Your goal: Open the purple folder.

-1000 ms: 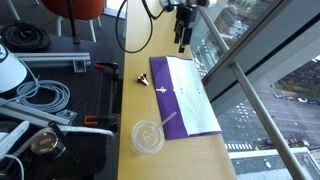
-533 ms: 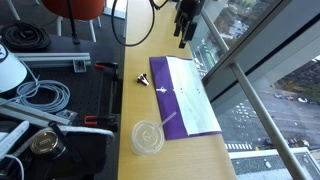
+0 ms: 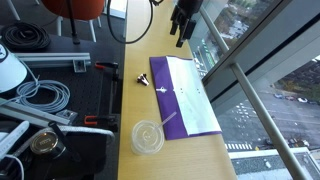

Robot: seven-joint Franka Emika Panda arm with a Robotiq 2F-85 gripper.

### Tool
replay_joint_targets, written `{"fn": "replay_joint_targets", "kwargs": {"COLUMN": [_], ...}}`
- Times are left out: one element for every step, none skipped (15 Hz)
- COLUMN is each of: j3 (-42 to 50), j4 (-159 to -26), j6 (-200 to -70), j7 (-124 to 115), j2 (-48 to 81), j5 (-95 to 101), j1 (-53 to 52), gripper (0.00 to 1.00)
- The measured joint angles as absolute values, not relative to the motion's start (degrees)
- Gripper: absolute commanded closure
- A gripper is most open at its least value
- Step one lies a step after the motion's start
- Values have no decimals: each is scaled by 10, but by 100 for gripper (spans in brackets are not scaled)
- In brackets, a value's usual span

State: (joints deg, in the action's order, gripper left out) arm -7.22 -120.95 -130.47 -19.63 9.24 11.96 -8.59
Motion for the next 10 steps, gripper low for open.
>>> {"fn": "replay_joint_targets", "kwargs": {"j3": [-73,-73,-73,-73,-73,-73,-73,-73,-73,-73], "j4": [-1212,-1215,-1216,-1216,-1216,-1216,-1216,-1216,-1216,-1216], "j6": [-1305,-1305,-1305,-1305,-1305,-1305,-1305,-1305,-1305,-1305], "j7": [-193,-192,-192,-192,-192,-192,-191,-191,-191,-191], "j2": [92,92,92,92,92,92,92,92,92,92], "j5": [119,119,119,119,119,119,119,119,119,119], "j1": [-87,-89,-91,-92,-93,-93,-93,-93,-93,-92], "gripper": [0,0,0,0,0,0,0,0,0,0]}}
